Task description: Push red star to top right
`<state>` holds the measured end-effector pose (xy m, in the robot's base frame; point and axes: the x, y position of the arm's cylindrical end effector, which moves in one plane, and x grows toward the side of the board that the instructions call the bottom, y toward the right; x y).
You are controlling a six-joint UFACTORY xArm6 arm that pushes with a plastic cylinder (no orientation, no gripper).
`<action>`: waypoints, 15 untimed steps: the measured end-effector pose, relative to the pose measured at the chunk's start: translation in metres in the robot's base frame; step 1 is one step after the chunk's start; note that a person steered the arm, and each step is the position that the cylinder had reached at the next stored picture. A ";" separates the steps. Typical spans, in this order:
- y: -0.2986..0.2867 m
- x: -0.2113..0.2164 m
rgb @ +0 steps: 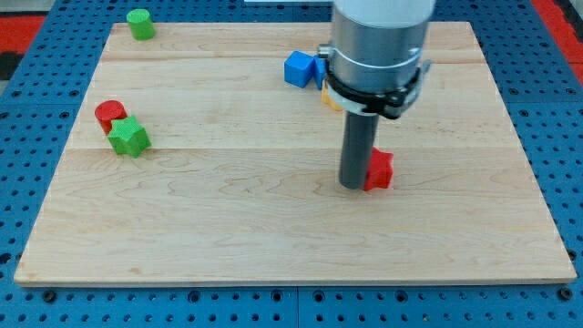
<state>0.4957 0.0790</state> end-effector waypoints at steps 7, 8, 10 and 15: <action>0.096 -0.012; 0.095 -0.012; 0.065 -0.020; 0.065 -0.156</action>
<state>0.3397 0.1436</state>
